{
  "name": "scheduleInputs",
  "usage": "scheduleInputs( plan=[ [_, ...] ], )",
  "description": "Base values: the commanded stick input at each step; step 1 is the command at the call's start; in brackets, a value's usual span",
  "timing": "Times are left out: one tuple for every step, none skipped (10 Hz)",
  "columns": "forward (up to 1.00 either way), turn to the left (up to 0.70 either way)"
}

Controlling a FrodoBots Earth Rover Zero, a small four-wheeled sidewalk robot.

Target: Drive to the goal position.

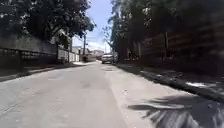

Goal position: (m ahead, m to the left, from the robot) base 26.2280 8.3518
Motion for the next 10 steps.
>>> scheduleInputs(
  plan=[
    [1.0, 0.0],
    [1.0, 0.0],
    [1.0, 0.0],
    [1.0, 0.0],
    [1.0, 0.0],
    [1.0, 0.0],
    [1.0, 0.0],
    [1.0, 0.0],
    [1.0, 0.0],
    [1.0, 0.0]
  ],
)
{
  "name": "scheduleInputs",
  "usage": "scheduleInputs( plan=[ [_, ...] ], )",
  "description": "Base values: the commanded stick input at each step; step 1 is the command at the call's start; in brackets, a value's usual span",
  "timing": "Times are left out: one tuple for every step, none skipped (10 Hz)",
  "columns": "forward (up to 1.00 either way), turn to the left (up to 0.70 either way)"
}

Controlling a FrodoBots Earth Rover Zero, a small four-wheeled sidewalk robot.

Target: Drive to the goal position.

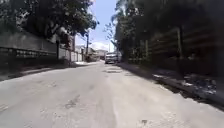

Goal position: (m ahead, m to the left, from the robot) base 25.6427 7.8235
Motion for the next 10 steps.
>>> scheduleInputs(
  plan=[
    [1.0, 0.0],
    [0.99, 0.0],
    [0.98, 0.0],
    [0.98, 0.0],
    [0.98, 0.0],
    [0.98, 0.0],
    [0.98, 0.0],
    [0.98, 0.0],
    [0.98, 0.0],
    [0.98, 0.0]
  ],
)
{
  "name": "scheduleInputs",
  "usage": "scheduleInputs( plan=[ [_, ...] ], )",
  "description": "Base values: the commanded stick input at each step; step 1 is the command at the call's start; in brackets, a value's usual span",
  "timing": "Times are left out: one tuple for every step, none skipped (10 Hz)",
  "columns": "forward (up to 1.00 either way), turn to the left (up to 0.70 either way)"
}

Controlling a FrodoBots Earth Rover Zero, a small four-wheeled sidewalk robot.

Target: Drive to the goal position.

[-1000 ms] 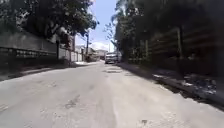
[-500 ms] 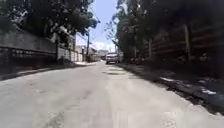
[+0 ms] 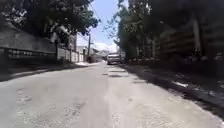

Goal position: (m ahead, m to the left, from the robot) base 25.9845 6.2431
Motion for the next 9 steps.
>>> scheduleInputs(
  plan=[
    [0.98, 0.0],
    [0.99, 0.0],
    [1.0, 0.0],
    [1.0, 0.0],
    [1.0, 0.05],
    [0.99, 0.22],
    [1.0, 0.25],
    [1.0, 0.06],
    [1.0, 0.0]
  ],
)
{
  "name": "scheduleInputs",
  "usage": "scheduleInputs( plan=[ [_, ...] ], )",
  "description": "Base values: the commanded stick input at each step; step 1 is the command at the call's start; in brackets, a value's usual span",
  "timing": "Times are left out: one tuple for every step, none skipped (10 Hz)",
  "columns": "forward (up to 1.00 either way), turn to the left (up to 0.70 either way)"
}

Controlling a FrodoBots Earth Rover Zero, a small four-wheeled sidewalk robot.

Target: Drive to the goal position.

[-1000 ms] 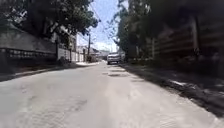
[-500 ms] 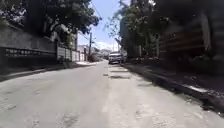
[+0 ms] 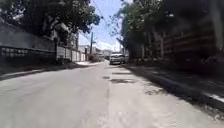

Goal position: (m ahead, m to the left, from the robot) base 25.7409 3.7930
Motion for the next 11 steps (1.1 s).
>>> scheduleInputs(
  plan=[
    [1.0, 0.0],
    [0.99, 0.0],
    [1.0, 0.0],
    [1.0, 0.0],
    [1.0, 0.0],
    [1.0, 0.0],
    [1.0, 0.0],
    [1.0, 0.0],
    [1.0, 0.0],
    [1.0, 0.0],
    [1.0, 0.0]
  ],
)
